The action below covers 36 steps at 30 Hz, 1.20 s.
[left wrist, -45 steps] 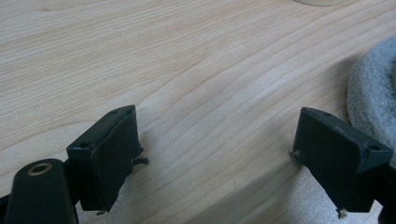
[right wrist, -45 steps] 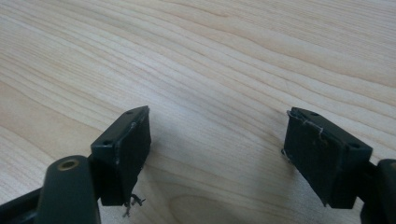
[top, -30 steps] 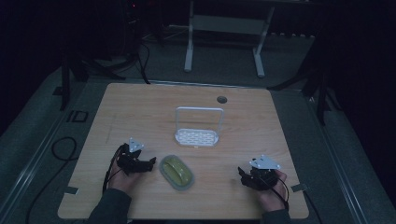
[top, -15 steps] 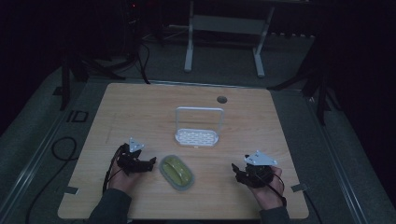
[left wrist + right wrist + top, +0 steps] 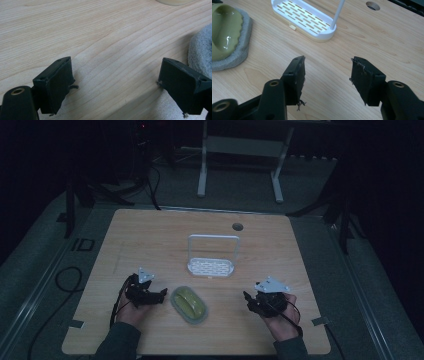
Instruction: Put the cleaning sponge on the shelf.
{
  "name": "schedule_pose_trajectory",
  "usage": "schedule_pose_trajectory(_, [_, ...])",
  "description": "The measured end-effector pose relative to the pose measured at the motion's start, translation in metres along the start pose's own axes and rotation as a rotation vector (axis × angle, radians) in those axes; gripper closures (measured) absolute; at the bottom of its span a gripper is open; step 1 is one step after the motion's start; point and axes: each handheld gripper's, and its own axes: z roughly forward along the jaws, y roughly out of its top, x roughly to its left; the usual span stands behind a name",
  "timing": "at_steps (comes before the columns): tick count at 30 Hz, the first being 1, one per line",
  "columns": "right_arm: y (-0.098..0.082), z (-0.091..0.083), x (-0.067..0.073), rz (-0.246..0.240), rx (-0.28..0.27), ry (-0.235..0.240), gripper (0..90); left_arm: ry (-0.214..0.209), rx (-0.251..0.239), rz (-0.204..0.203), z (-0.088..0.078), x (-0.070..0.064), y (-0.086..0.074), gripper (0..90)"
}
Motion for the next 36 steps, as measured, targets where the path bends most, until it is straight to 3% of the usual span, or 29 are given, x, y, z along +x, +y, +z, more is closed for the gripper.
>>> schedule_pose_trajectory(8, [0.010, 0.002, 0.007, -0.009, 0.014, 0.006, 43.7, 0.001, 0.000, 0.000, 0.000, 0.000, 0.000, 12.2])
schedule_pose_trajectory(36, [0.039, 0.012, 0.039, -0.019, 0.045, 0.106, 45.9, 0.002, 0.002, -0.001, 0.000, 0.000, 0.000, 12.0])
